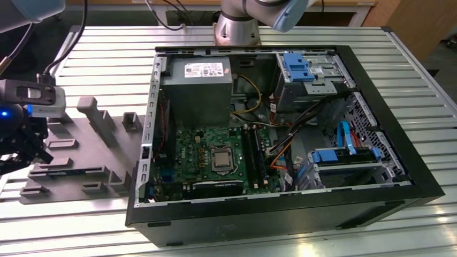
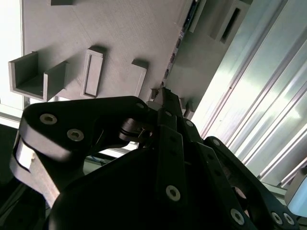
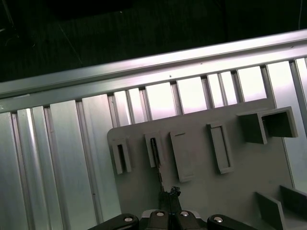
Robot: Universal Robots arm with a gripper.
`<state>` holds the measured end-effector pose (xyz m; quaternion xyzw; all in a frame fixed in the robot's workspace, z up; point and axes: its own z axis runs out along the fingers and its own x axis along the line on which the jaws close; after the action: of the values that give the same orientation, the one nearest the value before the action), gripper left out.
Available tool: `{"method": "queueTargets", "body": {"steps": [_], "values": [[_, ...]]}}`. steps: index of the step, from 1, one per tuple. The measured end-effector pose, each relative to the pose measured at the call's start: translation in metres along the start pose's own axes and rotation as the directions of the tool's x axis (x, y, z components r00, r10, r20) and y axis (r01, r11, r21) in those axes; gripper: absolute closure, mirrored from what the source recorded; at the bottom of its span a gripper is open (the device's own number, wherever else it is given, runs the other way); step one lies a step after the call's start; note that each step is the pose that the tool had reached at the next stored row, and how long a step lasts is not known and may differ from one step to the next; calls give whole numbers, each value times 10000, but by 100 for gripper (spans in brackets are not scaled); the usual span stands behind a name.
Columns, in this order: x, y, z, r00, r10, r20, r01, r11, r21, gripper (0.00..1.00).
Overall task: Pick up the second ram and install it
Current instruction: 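Pick up the second ram and move it above second insertion slot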
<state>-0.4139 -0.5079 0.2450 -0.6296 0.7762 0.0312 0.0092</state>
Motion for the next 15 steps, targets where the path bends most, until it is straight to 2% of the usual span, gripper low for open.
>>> {"method": "queueTargets", "body": {"steps": [15], "values": [[33,-8,56,10000,-30,-2,30,10000,-2,89]]}}
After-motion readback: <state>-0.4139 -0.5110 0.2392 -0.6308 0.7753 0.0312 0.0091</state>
